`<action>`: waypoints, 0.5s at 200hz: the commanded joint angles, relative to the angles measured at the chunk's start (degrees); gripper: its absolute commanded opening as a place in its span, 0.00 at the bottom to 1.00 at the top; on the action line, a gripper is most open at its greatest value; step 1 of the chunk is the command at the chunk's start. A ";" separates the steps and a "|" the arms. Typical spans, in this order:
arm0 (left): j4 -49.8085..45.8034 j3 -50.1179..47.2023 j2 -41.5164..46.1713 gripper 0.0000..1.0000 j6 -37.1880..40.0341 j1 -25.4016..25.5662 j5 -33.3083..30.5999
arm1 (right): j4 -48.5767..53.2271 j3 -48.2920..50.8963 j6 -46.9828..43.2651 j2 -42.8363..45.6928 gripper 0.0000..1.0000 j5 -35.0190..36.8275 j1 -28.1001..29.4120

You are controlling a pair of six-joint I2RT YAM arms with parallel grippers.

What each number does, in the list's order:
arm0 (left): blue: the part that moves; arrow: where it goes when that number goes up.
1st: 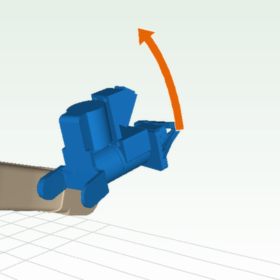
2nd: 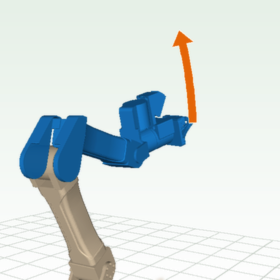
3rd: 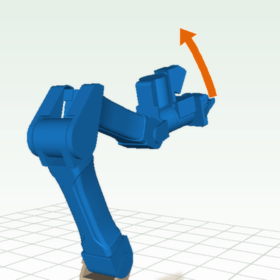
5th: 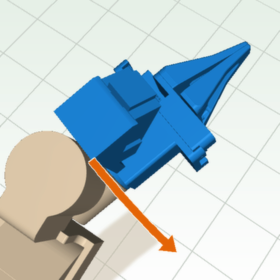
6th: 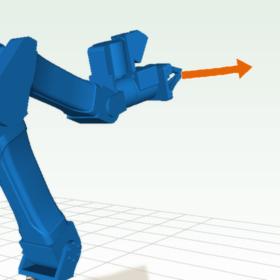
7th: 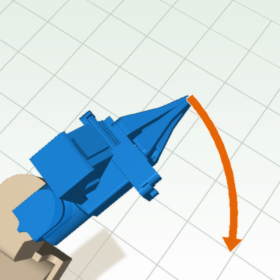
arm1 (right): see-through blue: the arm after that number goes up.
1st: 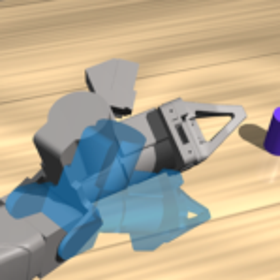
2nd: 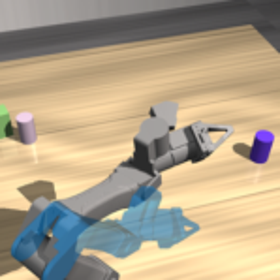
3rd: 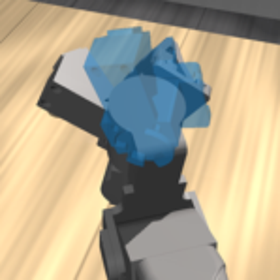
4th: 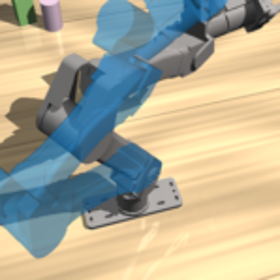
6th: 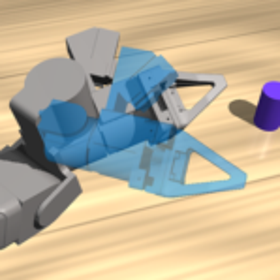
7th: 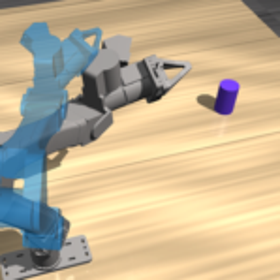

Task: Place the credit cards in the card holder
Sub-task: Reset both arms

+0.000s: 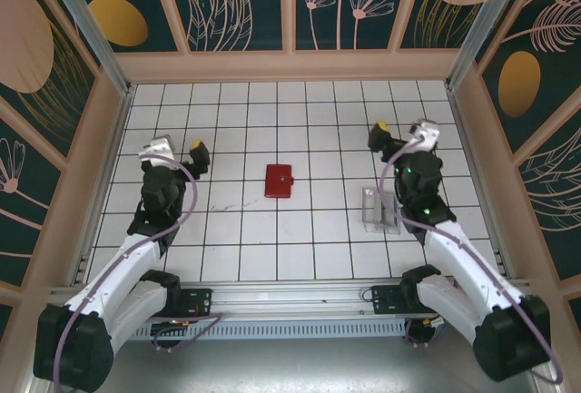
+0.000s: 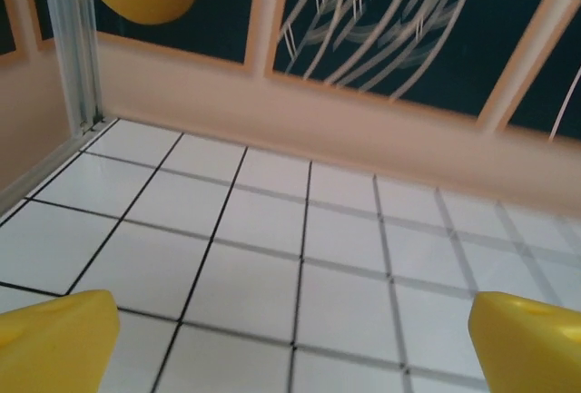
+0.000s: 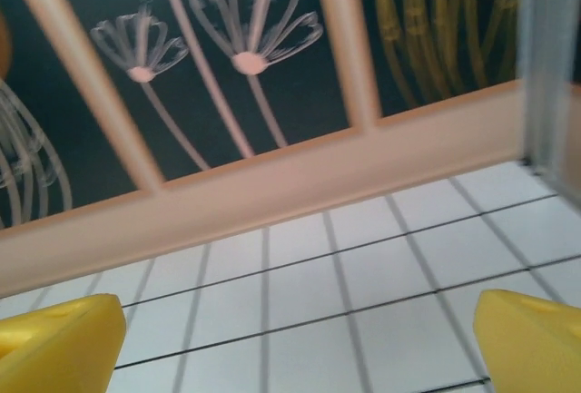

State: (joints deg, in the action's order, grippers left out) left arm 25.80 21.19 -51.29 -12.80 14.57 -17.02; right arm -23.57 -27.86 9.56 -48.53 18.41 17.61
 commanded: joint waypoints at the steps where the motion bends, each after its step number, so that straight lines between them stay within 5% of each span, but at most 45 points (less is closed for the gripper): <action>1: 10.87 -3.52 -4.24 0.99 16.01 0.03 1.06 | -10.71 8.48 -11.59 1.73 0.99 -0.43 -2.04; 20: 20.12 -7.40 -10.30 0.99 16.77 -0.01 -2.02 | -16.05 14.07 -16.25 0.03 0.99 -4.41 -5.17; 63: 36.18 -8.01 -25.60 0.99 15.72 -2.53 0.67 | -26.58 19.00 -6.86 -9.32 0.99 -14.29 -16.35; 100: 34.25 -3.66 -30.26 0.99 16.95 -5.64 5.78 | -36.27 20.10 -4.40 -20.19 0.99 -16.84 -20.61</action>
State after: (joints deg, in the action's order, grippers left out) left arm 53.23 14.90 -79.70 2.33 10.92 -14.87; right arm -47.53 -8.71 1.58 -63.07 5.96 -0.62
